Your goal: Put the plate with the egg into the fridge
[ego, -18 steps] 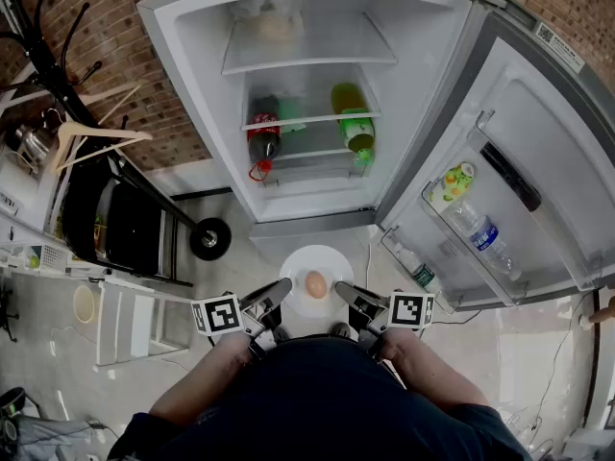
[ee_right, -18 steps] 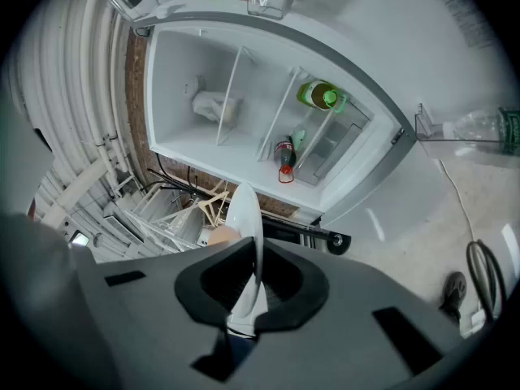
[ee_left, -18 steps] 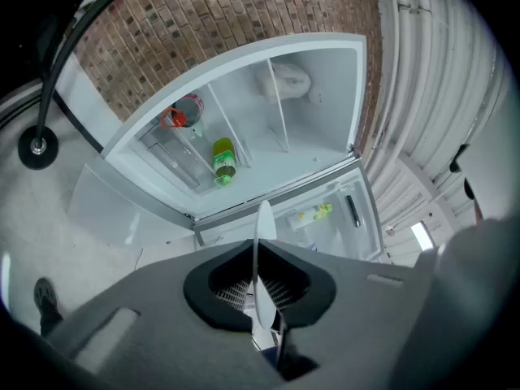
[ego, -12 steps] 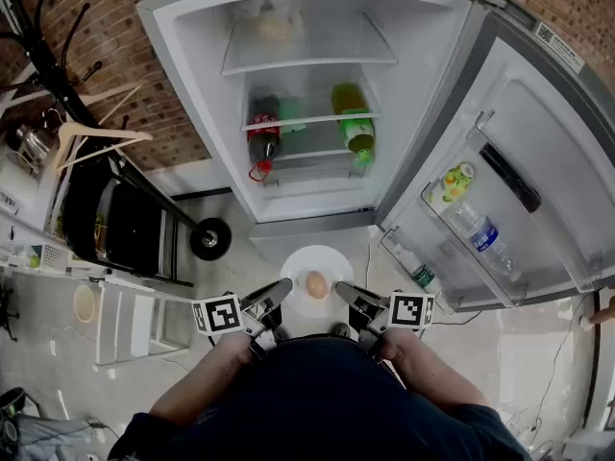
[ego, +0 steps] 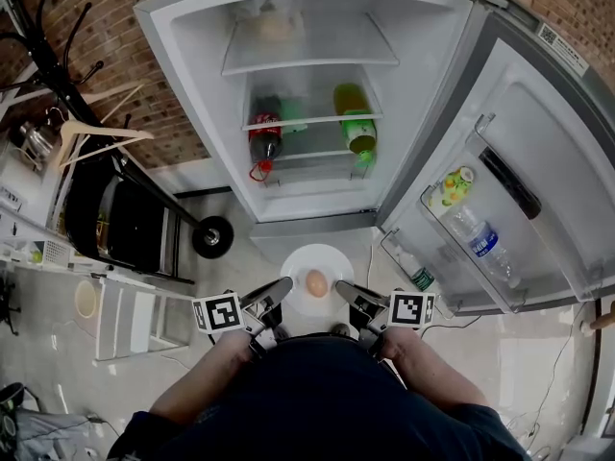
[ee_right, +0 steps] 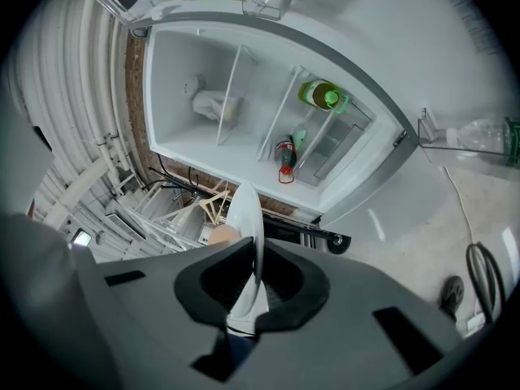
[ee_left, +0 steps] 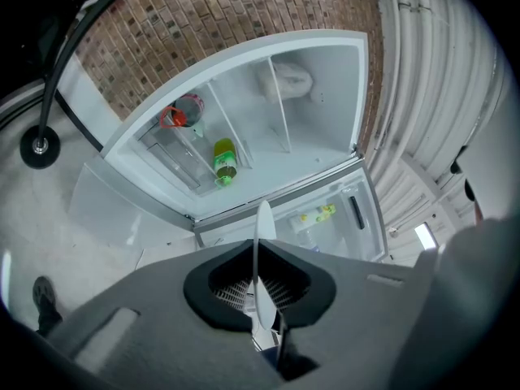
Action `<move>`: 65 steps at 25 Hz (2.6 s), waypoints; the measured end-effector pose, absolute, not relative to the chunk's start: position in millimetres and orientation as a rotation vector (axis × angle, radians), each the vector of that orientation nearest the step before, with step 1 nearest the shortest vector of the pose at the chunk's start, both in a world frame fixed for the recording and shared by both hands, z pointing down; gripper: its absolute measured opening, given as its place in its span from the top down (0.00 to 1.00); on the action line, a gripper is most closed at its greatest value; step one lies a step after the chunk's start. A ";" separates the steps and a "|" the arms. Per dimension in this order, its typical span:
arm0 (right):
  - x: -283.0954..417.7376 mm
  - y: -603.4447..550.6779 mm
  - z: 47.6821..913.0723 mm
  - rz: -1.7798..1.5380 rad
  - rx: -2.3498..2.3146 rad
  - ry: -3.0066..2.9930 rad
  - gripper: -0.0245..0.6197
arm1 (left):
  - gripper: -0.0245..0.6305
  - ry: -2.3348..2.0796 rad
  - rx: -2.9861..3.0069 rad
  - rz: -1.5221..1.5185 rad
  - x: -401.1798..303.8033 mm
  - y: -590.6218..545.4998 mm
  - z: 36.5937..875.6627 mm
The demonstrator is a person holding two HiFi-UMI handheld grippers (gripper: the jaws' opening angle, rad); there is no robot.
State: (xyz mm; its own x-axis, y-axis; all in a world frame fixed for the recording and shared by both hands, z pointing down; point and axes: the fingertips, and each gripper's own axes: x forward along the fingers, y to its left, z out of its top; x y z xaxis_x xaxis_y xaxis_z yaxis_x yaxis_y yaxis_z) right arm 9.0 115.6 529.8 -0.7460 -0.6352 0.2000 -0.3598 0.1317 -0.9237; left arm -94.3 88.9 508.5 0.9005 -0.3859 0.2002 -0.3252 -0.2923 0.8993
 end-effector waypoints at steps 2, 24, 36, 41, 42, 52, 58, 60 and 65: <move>11.1 114.9 529.4 -1.658 -0.968 2.175 0.92 | 0.94 -0.536 1.896 -0.067 -92.4 89.2 508.0; 16.1 66.9 538.2 -1.675 -0.931 2.248 0.92 | 0.94 -0.607 1.879 -0.114 -88.8 47.2 516.0; 2.3 -25.4 526.9 -1.631 -1.017 2.187 0.92 | 0.94 -0.529 1.924 -0.080 -102.1 -49.6 505.4; 1.9 -55.2 520.1 -1.599 -1.073 2.188 0.92 | 0.94 -0.490 1.931 -0.066 -101.7 -80.1 502.1; 3.8 -58.8 520.1 -1.604 -1.088 2.172 0.92 | 0.94 -0.484 1.934 -0.065 -100.3 -84.8 500.6; 23.6 -93.6 515.3 -1.585 -1.100 2.173 0.91 | 0.94 -0.577 1.918 -0.118 -81.5 -119.8 494.4; 24.6 -117.2 508.8 -1.567 -1.089 2.165 0.91 | 0.94 -0.675 1.894 -0.201 -81.9 -143.4 488.6; 28.7 -122.9 508.5 -1.569 -1.093 2.151 0.91 | 0.94 -0.692 1.886 -0.216 -78.3 -148.7 489.3; 44.2 -136.4 509.6 -1.591 -1.118 2.075 0.92 | 0.94 -0.711 1.881 -0.223 -66.7 -158.2 492.7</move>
